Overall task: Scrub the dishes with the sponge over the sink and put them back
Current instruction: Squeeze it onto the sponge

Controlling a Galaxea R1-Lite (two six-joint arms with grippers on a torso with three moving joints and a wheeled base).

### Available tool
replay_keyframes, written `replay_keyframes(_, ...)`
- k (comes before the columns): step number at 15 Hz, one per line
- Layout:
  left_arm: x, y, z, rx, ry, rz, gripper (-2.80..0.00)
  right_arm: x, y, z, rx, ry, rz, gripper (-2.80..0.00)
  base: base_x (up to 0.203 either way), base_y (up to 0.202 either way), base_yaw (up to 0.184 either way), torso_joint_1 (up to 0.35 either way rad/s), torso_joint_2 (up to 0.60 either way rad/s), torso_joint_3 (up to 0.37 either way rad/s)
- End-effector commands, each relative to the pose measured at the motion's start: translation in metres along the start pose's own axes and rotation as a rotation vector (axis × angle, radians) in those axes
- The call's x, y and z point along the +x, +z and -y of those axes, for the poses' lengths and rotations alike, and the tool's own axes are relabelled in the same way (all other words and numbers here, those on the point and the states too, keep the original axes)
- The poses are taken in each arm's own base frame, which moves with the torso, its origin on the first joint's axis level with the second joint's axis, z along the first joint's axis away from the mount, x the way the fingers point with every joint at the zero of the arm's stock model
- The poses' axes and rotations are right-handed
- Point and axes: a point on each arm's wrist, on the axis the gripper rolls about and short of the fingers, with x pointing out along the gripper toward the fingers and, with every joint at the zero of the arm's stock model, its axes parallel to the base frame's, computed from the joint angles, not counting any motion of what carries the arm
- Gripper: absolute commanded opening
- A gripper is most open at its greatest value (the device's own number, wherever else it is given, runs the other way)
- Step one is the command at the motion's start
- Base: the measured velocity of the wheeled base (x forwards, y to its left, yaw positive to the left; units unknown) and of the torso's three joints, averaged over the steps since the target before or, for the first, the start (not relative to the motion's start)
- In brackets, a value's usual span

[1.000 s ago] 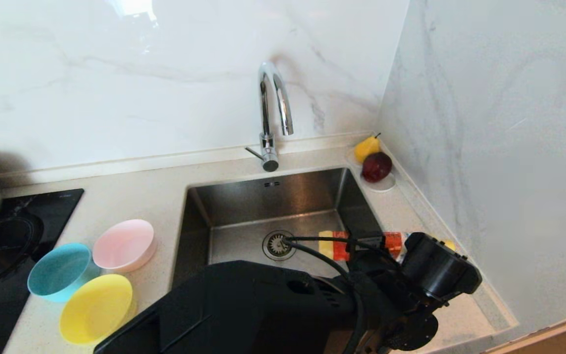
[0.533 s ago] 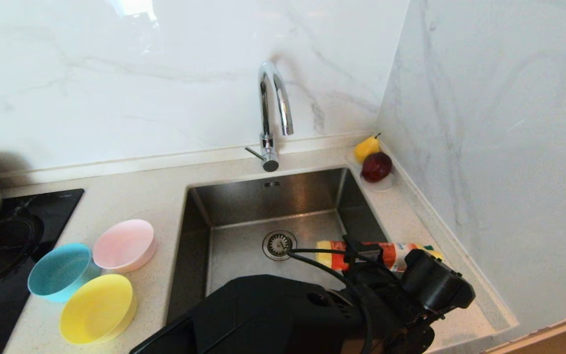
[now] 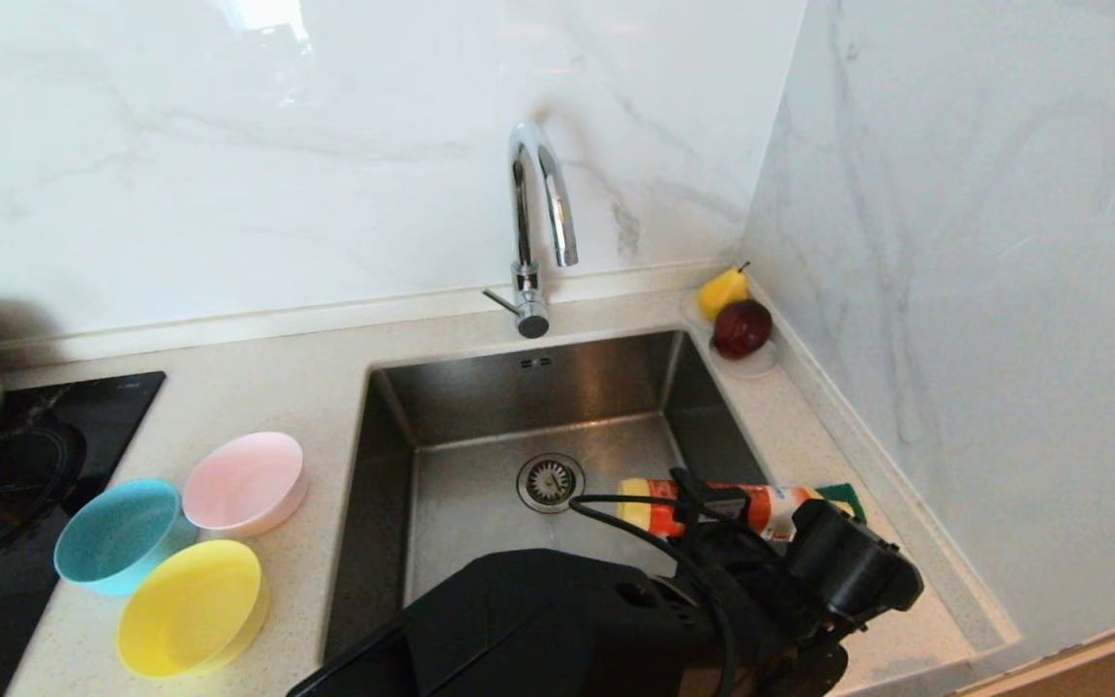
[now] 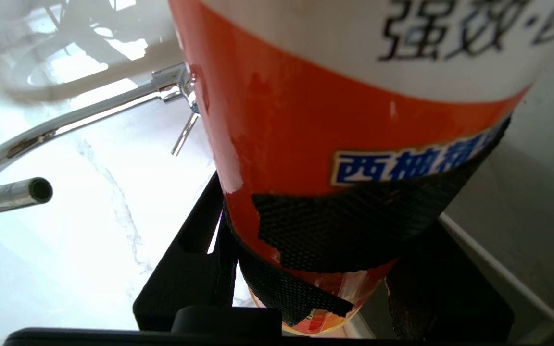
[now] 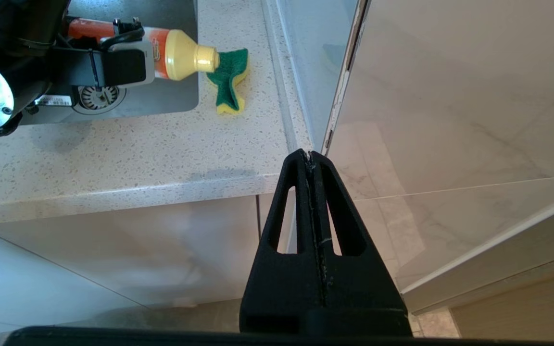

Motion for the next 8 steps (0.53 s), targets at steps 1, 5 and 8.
replay_keyframes(1, 0.006, -0.001, 0.002, 0.008, 0.001, -0.017, -2.8, 0.0, 0.0, 0.0, 0.0, 0.001, 0.001, -2.8, 0.0, 0.0, 0.0, 0.0, 0.0, 0.0)
replay_keyframes(5, 0.017, -0.004, -0.005, -0.027, 0.004, -0.037, -2.8, 0.0, 0.0, 0.0, 0.0, 0.001, 0.001, -2.8, 0.0, 0.0, 0.0, 0.0, 0.0, 0.0)
replay_keyframes(8, 0.026, -0.005, -0.014, -0.067, 0.018, -0.04, -2.8, 0.0, 0.0, 0.0, 0.0, 0.001, 0.001, -2.8, 0.0, 0.0, 0.0, 0.0, 0.0, 0.0)
